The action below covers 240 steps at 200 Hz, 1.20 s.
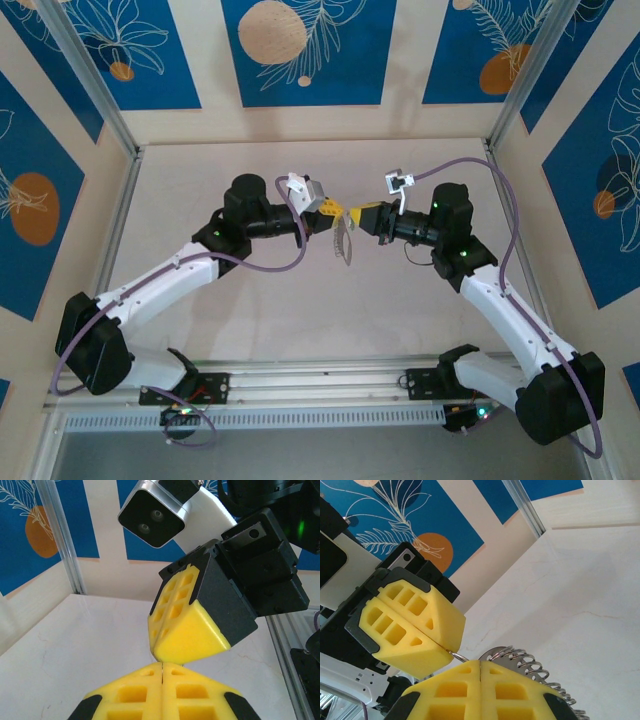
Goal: Put the keys on the keyring
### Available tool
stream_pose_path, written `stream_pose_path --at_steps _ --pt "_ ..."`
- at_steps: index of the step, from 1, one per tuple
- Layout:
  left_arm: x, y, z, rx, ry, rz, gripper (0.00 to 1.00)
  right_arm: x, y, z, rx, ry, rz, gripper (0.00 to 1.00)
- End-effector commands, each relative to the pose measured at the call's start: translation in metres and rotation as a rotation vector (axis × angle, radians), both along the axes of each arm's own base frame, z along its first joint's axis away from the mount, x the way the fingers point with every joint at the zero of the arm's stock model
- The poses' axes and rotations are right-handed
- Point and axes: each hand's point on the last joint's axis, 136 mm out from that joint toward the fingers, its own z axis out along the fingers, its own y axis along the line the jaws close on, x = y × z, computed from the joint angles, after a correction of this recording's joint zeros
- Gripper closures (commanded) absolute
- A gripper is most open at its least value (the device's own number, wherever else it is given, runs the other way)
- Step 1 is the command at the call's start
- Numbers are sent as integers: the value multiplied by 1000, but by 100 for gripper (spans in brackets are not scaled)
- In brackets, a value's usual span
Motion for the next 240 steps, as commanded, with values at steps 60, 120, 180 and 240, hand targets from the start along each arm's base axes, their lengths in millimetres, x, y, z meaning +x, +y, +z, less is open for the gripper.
stream_pose_path --at_steps 60,120,180,240 --pt "-10 2 28 -69 -66 -17 100 -4 -21 2 83 -3 -1 64" --pt "-11 1 33 -83 -61 -26 100 -15 -17 12 110 -79 108 48" --pt "-11 -3 37 -113 -41 -46 100 -11 -5 10 124 -129 170 48" --pt "-10 -7 42 -132 -28 -63 100 -2 3 11 146 -171 176 51"
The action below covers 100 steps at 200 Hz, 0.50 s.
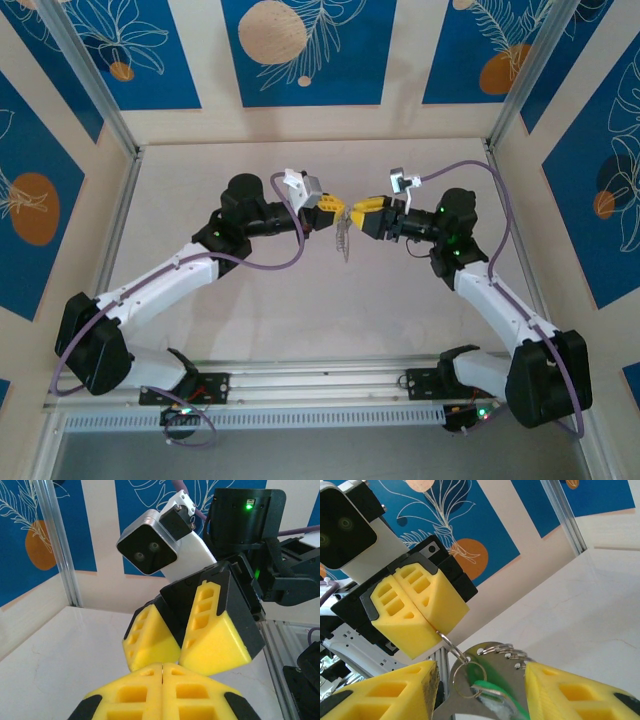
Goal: Put the keys on the keyring
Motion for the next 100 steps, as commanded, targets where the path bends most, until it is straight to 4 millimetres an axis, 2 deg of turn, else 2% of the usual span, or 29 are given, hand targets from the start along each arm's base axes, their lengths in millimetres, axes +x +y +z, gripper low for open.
stream_pose_path --at_steps 1,66,100 --pt "-7 -5 26 -65 -48 -44 100 -2 4 7 22 -52 21 51" --pt "-6 -7 26 -69 -38 -48 100 4 12 11 36 -75 38 55" --pt "-6 -8 25 -71 -31 -54 100 5 15 16 42 -92 44 65"
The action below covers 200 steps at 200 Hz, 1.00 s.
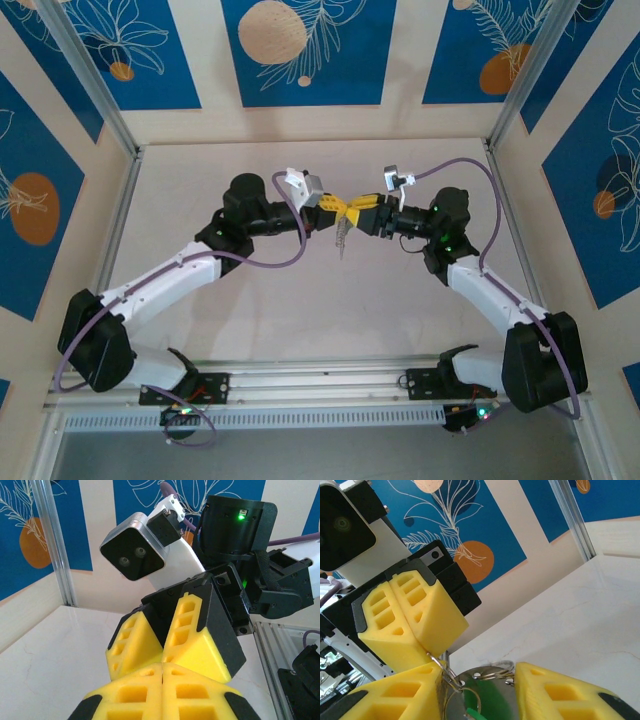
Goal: Put the keys on the keyring
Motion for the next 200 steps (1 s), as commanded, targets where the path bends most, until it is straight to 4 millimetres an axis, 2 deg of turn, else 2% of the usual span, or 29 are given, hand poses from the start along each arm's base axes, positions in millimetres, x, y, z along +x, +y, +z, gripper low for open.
stream_pose_path --at_steps 1,20,49,115,145,159,185,200 --pt "-8 -5 28 -63 -55 -43 100 -1 3 18 20 -67 11 65" --pt "-7 -5 28 -64 -53 -43 100 -1 4 19 20 -70 16 76" --pt "-7 -5 29 -66 -51 -42 100 -2 4 18 17 -68 21 100" --pt "5 4 35 -72 -44 56 100 0 0 8 -35 -28 -7 100" --pt "11 11 35 -57 -31 114 79 7 -10 -2 -79 7 -44 100" --pt "16 16 33 -40 -15 150 64 9 -13 -6 -103 23 -54 100" --pt "20 23 30 -2 -14 192 46 13 -19 -11 -131 36 -62 100" --pt "23 28 27 28 -20 206 40 16 -20 -11 -148 37 -59 100"
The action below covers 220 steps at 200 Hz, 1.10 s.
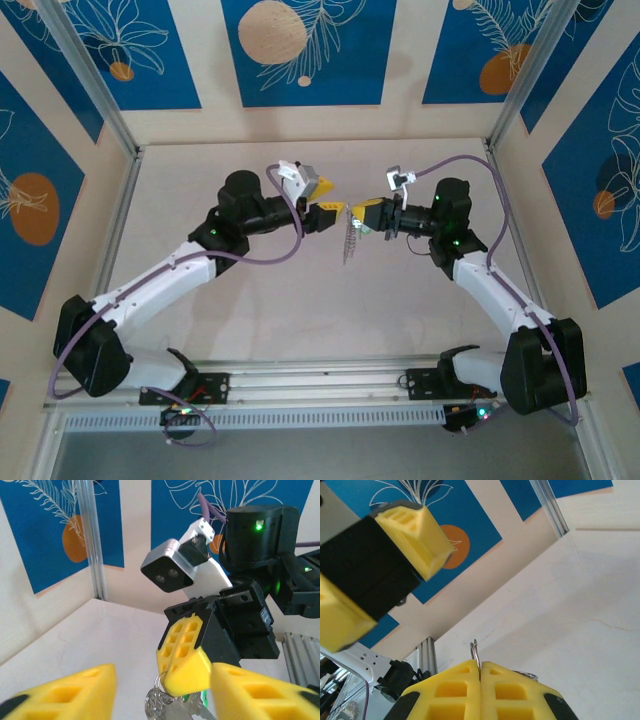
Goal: Put the keys on the keyring
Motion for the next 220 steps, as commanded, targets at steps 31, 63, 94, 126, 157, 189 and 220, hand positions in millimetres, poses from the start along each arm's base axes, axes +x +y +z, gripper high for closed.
stream_pose_path --at_steps 31,63,94,126,157,189,220 --pt "7 21 9 77 11 12 34 2 -2 13 -76 -49 42 100" --pt "8 21 2 110 93 -87 33 3 0 26 -109 -74 85 100" --pt "10 23 1 119 149 -171 34 4 5 39 -108 -68 173 100" --pt "14 24 3 128 192 -223 40 9 8 47 -98 -60 224 100" --pt "19 23 6 121 196 -254 40 14 11 53 -96 -50 248 100" --pt "23 20 9 111 212 -303 42 13 14 59 -83 -54 271 100" --pt "27 16 7 116 221 -327 43 10 18 63 -76 -61 293 100"
